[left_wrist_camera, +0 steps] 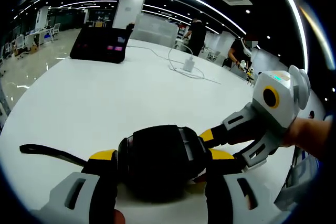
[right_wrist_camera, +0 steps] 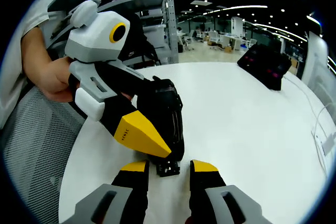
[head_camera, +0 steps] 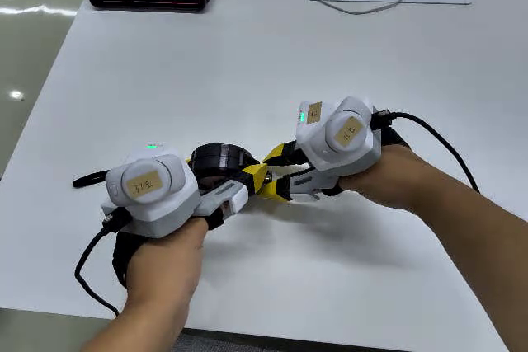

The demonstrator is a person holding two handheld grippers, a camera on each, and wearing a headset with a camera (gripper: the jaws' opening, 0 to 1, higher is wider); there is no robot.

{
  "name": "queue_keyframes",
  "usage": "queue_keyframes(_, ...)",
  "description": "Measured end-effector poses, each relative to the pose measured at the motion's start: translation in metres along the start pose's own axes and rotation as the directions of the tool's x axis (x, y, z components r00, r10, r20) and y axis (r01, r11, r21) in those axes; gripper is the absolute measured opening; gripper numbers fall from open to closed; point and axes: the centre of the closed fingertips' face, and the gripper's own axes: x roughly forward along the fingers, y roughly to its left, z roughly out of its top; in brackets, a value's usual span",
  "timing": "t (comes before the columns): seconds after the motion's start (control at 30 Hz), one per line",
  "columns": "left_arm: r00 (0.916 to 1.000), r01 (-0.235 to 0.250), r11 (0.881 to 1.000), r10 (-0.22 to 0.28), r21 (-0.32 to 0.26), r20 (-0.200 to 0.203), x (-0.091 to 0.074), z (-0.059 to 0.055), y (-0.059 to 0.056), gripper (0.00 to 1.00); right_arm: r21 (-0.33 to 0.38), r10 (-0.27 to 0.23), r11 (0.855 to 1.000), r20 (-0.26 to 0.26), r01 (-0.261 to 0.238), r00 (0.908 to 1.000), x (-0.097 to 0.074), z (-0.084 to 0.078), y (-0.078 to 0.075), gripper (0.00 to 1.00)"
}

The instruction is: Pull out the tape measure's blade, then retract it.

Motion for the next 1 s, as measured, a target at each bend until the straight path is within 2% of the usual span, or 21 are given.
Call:
queue_keyframes(0.1,1.0000,-0.009,1.000,0.009,0.012,-0.003,-0.001,0.001,0.002,0.70,0.016,-0.007,1.000,0.016,0.007,0.9998,-0.002,0.002,-0.001,0.32)
queue_keyframes(0.43,1.0000,0.005,0.999,-0.005,0.045,0.000,-0.005,0.005,0.000,0.69,0.041,-0.031,0.999,0.027,0.030,0.9992,-0.009,0.001,-0.001,0.35)
queue_keyframes(0.77,0.9989,0.047,0.994,-0.047,0.095,-0.001,-0.016,0.011,0.005,0.70,0.079,-0.089,0.993,0.070,0.084,0.9935,-0.033,-0.003,0.002,0.40)
queue_keyframes(0.87,0.9983,0.058,0.990,-0.058,0.127,-0.002,-0.021,0.011,0.007,0.70,0.096,-0.111,0.990,0.091,0.103,0.9896,-0.042,-0.003,0.001,0.41)
queue_keyframes(0.93,0.9979,0.064,0.990,-0.065,0.130,0.007,-0.024,0.013,0.008,0.71,0.109,-0.126,0.987,0.100,0.115,0.9869,-0.046,-0.003,0.000,0.44)
queue_keyframes(1.0,0.9971,0.075,0.986,-0.076,0.149,-0.004,-0.026,0.011,0.008,0.72,0.116,-0.131,0.986,0.106,0.119,0.9857,-0.051,-0.003,0.002,0.48)
